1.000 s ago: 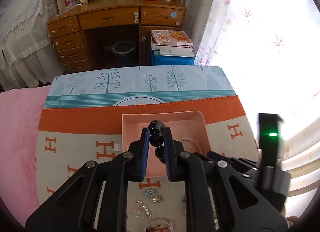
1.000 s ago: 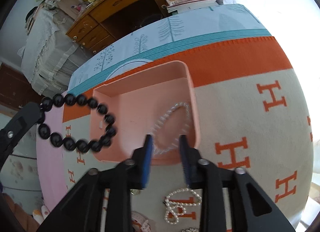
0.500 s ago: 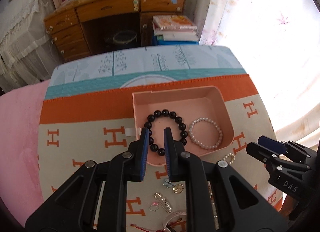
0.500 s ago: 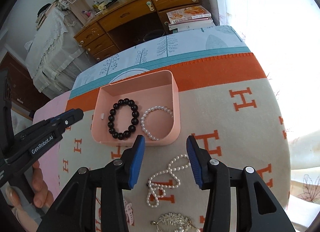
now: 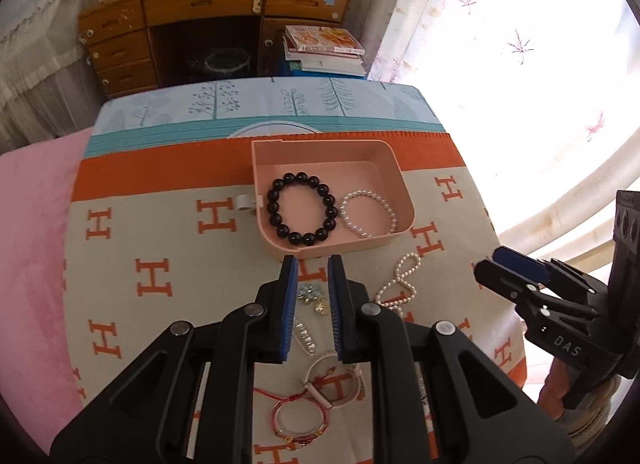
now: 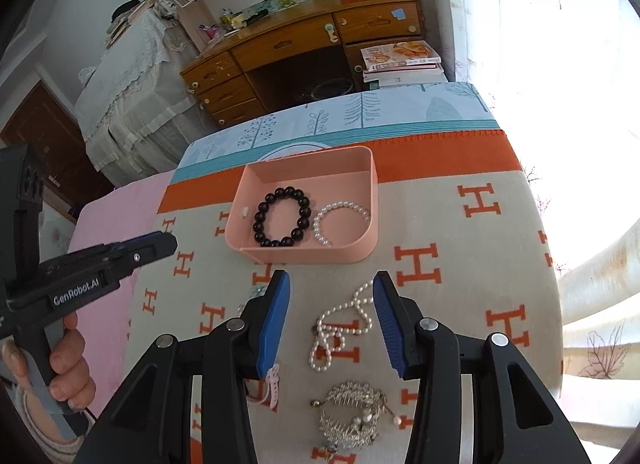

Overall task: Organize jewelry
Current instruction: 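Withdraw both tools from the pink tray back over the blanket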

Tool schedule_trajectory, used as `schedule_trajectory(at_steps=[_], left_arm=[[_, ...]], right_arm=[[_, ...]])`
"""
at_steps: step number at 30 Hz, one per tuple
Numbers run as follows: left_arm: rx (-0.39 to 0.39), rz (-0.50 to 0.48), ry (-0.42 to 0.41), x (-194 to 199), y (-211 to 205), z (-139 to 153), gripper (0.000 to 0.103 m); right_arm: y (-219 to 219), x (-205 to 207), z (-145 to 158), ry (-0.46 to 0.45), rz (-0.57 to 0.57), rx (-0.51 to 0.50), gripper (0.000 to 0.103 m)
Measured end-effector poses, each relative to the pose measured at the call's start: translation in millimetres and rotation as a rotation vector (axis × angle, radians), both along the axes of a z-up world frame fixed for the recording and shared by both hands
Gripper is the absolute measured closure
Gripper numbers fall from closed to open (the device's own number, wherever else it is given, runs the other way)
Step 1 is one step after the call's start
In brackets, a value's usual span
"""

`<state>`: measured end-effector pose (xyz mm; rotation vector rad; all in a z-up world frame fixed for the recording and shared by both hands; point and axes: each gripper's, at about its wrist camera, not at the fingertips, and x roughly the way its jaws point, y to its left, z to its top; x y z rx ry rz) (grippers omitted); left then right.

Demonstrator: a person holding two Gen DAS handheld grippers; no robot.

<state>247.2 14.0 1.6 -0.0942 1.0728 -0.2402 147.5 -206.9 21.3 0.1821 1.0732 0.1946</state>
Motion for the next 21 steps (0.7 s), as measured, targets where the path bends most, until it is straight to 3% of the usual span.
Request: schedule_trajectory(at_steps=[5, 10, 12, 14, 17, 21], left_arm=[[-0.018, 0.01, -0.043, -36, 13, 8, 0.09], [0.045, 0.052, -0.108, -78, 29, 11, 0.09], [0.038, 0.062, -0.11, -93, 36, 5, 0.09], [0.046, 0.076, -0.111, -109, 40, -6, 0.09], [0.091, 0.102, -0.109, -130, 41, -28, 0.09], [0.151, 0.112, -0.006, -148, 39, -77, 0.09]], right_arm=[[4, -37, 8, -0.023, 0.043, -0.022, 0.059], [3, -71, 11, -0.047, 0.066, -0.05, 0.058], [0, -86, 9, -0.052, 0.066, -0.04, 0.053], [-5, -97, 5, -0.061, 0.054, -0.047, 0.046], [-13, -117, -4, -0.083, 0.01, -0.07, 0.045], [-28, -134, -24, -0.05, -0.032, -0.058, 0.045]])
